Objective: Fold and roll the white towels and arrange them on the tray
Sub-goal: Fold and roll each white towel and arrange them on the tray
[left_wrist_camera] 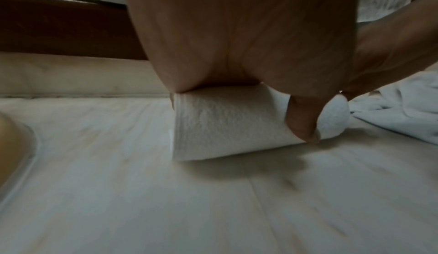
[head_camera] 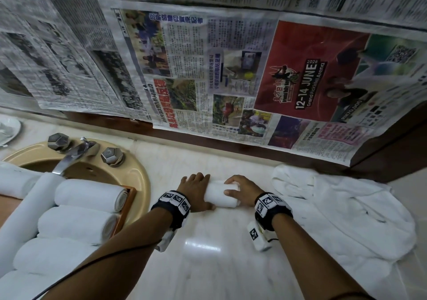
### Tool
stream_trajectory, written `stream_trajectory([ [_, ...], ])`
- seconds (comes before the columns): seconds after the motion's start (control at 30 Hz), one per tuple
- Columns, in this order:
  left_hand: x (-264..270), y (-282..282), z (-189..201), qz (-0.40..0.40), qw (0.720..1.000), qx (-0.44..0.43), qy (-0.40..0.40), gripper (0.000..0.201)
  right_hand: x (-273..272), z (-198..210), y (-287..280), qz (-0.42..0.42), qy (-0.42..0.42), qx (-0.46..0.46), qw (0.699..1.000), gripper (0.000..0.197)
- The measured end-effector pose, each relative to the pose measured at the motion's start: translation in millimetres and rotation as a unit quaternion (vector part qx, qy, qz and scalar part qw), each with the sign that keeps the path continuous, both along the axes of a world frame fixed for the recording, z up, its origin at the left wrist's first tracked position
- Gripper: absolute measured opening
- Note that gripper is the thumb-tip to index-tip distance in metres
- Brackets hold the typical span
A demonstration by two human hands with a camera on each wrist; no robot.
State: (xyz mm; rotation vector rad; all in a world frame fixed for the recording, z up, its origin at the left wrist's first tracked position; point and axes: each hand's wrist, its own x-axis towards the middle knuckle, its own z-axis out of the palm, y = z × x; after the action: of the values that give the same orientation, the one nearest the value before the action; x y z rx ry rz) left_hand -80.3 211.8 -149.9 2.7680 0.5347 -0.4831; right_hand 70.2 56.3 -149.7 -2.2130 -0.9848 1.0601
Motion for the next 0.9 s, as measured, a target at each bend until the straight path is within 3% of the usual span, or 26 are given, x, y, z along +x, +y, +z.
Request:
stream_trajectory([
  [0.17,-5,-3,5,0.013,1.0,-0.002,0.01,0.104,1,-2,-4,-0.064,0.077,0.029,0.995,0.058],
  [0.37,-21,-13,-2,0.028,0.999,0.013,-0.032,0.108,-5,-6,-10,-0.054,0.077,0.018,0.995,0.089],
  [0.57,-35,-20,13,0.004,0.998,0.034,-0.051,0.101,-28,2,-22,-0.062,0.042,0.051,0.996,0.086],
  [0.73,-51,-27,35,-0.021,0.997,0.038,-0.063,0.083,-49,22,-35,-0.044,0.026,0.069,0.996,0.058],
  [0.9,-72,-34,56,-0.029,0.994,0.069,-0.075,0.081,-69,46,-41,-0.036,0.0,0.102,0.994,0.05],
])
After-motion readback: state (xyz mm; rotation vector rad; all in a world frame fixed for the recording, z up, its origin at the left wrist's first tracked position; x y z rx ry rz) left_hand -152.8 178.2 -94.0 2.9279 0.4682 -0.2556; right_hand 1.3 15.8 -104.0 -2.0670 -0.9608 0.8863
